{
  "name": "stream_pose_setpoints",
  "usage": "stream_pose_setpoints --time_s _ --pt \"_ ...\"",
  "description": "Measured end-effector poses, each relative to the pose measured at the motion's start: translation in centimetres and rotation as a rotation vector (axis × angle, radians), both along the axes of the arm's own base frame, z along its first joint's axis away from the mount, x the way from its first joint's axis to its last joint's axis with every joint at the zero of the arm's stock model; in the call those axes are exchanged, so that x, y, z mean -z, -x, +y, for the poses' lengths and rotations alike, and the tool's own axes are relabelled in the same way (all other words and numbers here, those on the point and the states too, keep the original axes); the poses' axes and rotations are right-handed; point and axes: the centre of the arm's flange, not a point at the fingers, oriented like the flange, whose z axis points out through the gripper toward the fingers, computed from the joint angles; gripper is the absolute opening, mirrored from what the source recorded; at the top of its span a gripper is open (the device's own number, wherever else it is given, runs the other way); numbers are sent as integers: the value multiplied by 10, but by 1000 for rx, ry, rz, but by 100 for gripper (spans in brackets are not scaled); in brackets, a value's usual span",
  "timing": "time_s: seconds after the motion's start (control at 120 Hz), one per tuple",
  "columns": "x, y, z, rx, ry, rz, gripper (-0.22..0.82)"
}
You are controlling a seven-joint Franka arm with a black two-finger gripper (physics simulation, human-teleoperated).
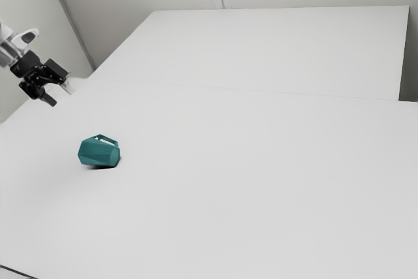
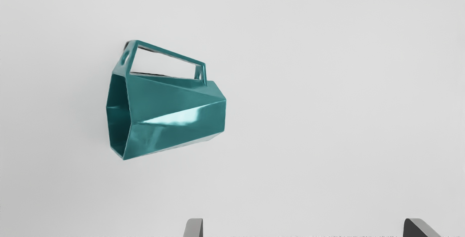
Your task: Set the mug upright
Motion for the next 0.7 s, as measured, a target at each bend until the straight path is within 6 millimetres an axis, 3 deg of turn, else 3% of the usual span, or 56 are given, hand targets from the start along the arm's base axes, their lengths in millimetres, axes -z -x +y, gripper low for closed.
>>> stream_pose_setpoints --time_s 0.317,0.442,0.7 --pt "97 9 51 69 191 -32 60" --pt "130 12 63 97 232 -39 60" --pt "171 3 73 134 287 -110 60"
